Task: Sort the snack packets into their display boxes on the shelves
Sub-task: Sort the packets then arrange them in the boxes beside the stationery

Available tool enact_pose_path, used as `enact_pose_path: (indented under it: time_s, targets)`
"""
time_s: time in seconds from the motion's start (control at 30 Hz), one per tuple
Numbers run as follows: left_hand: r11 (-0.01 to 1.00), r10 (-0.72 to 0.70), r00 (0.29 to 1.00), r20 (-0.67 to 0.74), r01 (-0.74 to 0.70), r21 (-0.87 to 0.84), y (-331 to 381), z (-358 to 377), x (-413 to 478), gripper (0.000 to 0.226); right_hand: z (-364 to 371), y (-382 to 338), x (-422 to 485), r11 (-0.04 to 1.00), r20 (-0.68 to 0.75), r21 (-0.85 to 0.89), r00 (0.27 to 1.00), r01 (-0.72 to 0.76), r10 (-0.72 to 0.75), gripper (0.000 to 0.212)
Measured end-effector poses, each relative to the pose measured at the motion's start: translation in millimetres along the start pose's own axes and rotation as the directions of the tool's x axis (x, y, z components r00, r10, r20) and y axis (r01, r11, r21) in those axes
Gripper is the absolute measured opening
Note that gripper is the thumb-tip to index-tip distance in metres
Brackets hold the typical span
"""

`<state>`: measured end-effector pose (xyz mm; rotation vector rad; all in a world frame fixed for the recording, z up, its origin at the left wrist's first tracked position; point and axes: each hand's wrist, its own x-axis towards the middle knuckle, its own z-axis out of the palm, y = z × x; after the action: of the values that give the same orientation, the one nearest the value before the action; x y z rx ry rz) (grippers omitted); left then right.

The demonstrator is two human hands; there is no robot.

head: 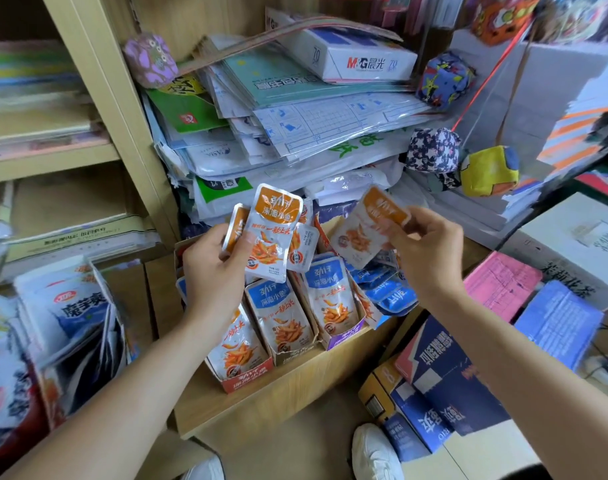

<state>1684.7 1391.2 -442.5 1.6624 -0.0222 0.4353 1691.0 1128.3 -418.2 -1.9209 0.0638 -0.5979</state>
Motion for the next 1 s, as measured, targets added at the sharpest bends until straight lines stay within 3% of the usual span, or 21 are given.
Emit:
enact_pose_path:
  time_s: [0.1,0.17,0.27,0.33,0.53,0.67,0.77,0.83,0.9,0.93,1.0]
  targets:
    - [0.996,-0.045,0.999,0.026,0.047,-0.073,0,0,1,0.012,-15,-16,1,0.974,0.048,0.226,0.998,0.037,-0.049,0.018]
    - [0.99,-0.084,0.995,0.052,0.09,-0.111,2,1,0,0.011,-18,-22,-4,0.913,0.205,0.397,0.979,-0.091,0.009,0.004]
    - [0.978,-0.118,0.985,0.126,0.137,-0.158,5,6,-4,0.013,-7,-20,-13,0.866,0.46,0.421,0.886,-0.27,0.053,0.027]
    - [0.972,-0.115,0.975,0.188,0.149,-0.181,7,10,-8,0.017,4,-20,-21,0.859,0.529,0.397,0.845,-0.324,0.074,0.033]
    - [0.954,-0.164,0.915,0.369,0.242,-0.174,14,19,-16,0.023,21,-9,-28,0.85,0.475,0.406,0.872,-0.336,0.118,0.021]
    - [0.939,-0.176,0.855,0.488,0.294,-0.176,10,16,-17,0.023,26,-5,-32,0.846,0.48,0.402,0.867,-0.352,0.132,0.034]
    - [0.922,-0.257,0.784,0.564,0.374,-0.1,11,11,-16,0.038,28,-2,-34,0.857,0.474,0.37,0.867,-0.358,0.158,0.027]
    - [0.964,-0.232,0.823,0.519,0.267,0.007,10,1,-9,0.043,26,-2,-29,0.861,0.425,0.363,0.886,-0.356,0.187,0.022]
    - [0.982,-0.05,0.925,0.376,-0.023,0.187,8,-13,-1,0.036,20,-1,-21,0.868,0.377,0.355,0.903,-0.346,0.205,0.022]
    - [0.932,0.067,0.947,0.314,-0.172,0.319,6,-21,2,0.036,17,-1,-17,0.88,0.358,0.339,0.91,-0.333,0.207,0.023]
    - [0.722,0.226,0.923,0.313,-0.374,0.583,3,-33,3,0.029,10,1,-12,0.904,0.317,0.303,0.927,-0.301,0.202,0.024]
